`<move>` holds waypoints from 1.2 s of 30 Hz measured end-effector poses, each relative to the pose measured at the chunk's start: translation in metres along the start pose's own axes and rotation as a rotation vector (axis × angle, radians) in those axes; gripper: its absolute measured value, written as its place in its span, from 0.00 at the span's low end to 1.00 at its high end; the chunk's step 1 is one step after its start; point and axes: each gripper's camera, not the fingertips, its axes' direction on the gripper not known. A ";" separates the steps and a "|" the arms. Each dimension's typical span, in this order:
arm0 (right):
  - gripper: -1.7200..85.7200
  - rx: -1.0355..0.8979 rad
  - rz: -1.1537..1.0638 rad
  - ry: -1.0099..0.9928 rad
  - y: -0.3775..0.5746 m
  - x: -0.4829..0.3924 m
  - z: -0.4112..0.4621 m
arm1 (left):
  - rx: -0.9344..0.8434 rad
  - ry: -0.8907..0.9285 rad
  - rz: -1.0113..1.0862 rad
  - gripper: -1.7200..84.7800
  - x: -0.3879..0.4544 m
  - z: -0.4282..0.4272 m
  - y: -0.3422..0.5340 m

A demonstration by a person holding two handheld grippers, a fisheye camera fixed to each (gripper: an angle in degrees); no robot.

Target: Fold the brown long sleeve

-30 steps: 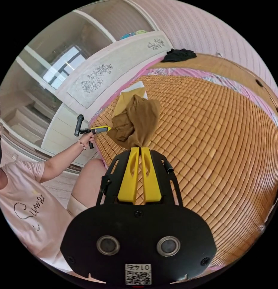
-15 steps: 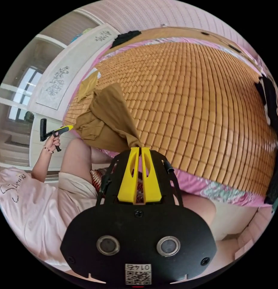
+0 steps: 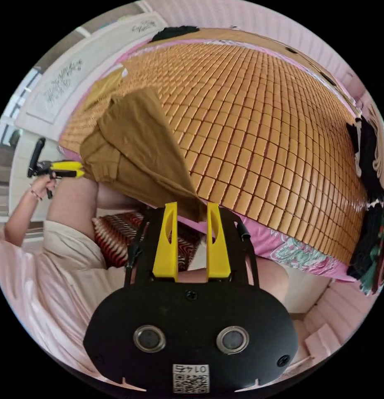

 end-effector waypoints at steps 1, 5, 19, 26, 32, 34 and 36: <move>0.11 -0.033 0.009 0.018 0.002 0.000 0.002 | -0.015 0.005 0.002 0.14 0.000 0.003 -0.002; 0.04 -0.015 0.048 -0.067 0.020 0.007 -0.027 | -0.114 0.001 0.020 0.03 0.003 0.016 -0.011; 0.02 0.643 0.011 -0.643 0.169 0.085 -0.314 | 0.517 0.241 0.077 0.01 0.047 -0.153 0.051; 0.02 1.063 -0.131 -0.675 0.312 0.096 -0.455 | 0.904 0.280 0.308 0.01 0.113 -0.275 0.101; 0.02 1.140 -0.214 -0.641 0.427 0.046 -0.539 | 1.188 0.470 0.376 0.01 0.142 -0.320 0.174; 0.02 1.165 -0.272 -0.555 0.453 0.016 -0.565 | 1.255 0.455 0.394 0.01 0.156 -0.328 0.185; 0.02 1.160 -0.308 -0.518 0.465 -0.004 -0.575 | 1.295 0.447 0.358 0.01 0.169 -0.321 0.188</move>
